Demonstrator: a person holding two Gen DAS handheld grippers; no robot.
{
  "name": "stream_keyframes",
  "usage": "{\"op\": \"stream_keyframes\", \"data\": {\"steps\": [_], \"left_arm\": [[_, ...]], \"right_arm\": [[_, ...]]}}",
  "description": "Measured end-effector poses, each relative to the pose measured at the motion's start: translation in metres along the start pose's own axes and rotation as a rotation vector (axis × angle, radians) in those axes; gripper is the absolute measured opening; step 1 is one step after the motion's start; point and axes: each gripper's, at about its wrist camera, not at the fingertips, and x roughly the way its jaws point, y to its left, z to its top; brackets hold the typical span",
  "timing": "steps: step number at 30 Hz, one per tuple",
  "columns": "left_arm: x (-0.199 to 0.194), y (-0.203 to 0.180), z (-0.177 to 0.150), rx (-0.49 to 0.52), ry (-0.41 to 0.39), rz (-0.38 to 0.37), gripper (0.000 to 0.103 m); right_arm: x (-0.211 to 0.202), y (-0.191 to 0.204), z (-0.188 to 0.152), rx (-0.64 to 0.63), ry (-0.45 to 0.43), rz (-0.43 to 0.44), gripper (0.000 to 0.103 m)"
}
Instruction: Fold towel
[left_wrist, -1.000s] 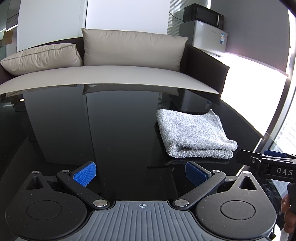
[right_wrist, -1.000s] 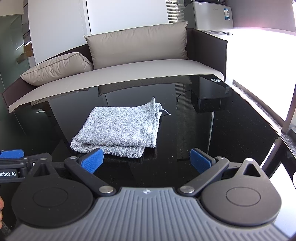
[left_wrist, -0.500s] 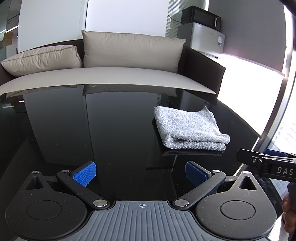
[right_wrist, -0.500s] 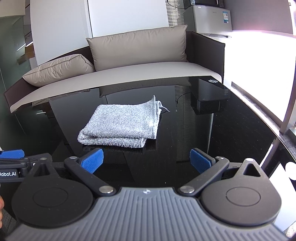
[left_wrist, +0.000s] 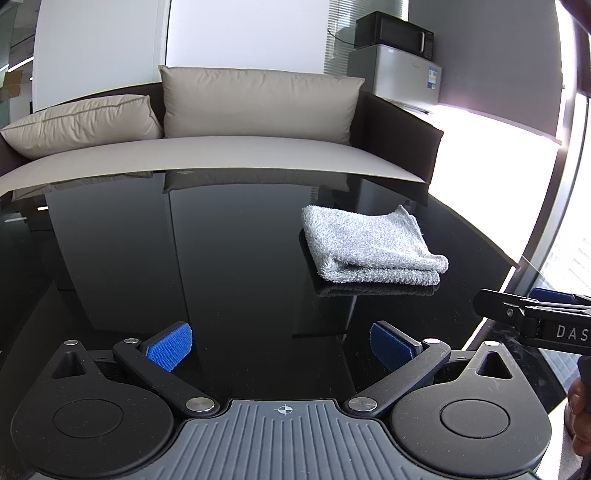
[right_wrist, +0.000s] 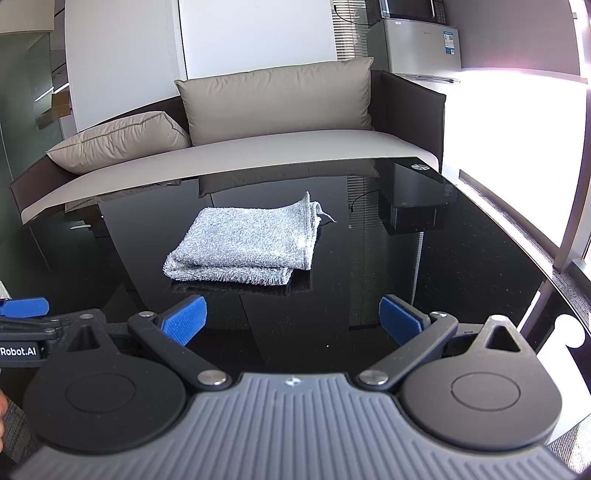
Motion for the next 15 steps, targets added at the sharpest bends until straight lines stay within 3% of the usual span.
{"op": "stream_keyframes", "data": {"steps": [15], "left_arm": [[-0.014, 0.003, -0.005, -0.003, -0.009, 0.012, 0.102]], "right_arm": [[-0.014, 0.001, -0.006, -0.017, -0.015, 0.001, 0.102]]}}
